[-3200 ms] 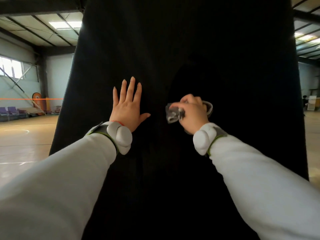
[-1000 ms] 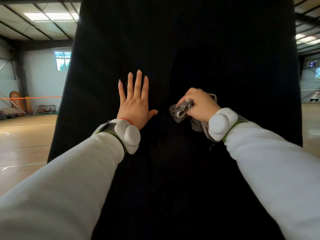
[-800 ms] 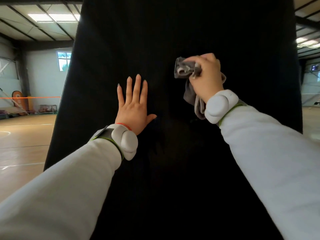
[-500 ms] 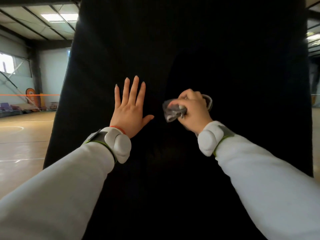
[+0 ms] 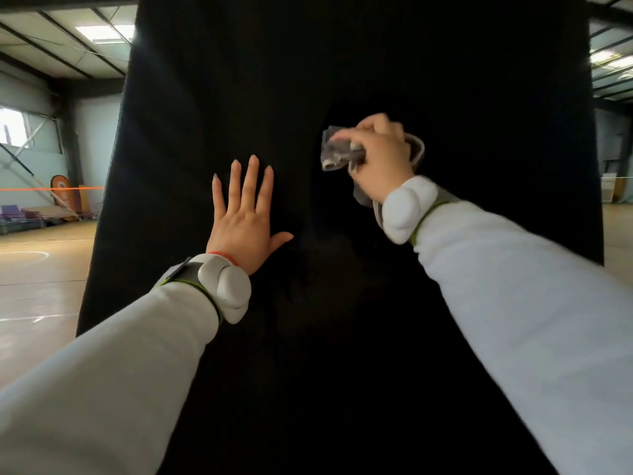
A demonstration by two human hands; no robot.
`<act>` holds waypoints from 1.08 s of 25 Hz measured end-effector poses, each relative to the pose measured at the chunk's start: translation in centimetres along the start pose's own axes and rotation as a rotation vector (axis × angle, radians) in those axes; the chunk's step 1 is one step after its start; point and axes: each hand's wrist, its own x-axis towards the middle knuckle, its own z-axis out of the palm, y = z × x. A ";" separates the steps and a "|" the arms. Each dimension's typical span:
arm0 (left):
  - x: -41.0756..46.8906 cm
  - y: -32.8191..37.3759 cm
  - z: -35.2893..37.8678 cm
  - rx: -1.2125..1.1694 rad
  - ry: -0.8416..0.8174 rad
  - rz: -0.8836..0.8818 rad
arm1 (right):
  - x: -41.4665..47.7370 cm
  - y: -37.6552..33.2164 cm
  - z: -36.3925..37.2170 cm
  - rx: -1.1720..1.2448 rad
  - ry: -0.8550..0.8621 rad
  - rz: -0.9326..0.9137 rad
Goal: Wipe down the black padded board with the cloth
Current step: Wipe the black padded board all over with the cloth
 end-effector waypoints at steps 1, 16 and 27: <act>-0.1 0.0 0.1 -0.002 0.007 0.000 | -0.8 0.1 1.0 0.004 -0.035 -0.038; -1.8 0.6 1.0 -0.053 -0.025 -0.049 | -5.4 1.5 1.1 0.152 -0.170 -0.036; -2.5 0.5 1.1 -0.068 0.021 -0.025 | -9.0 2.0 4.4 0.040 -0.232 -0.171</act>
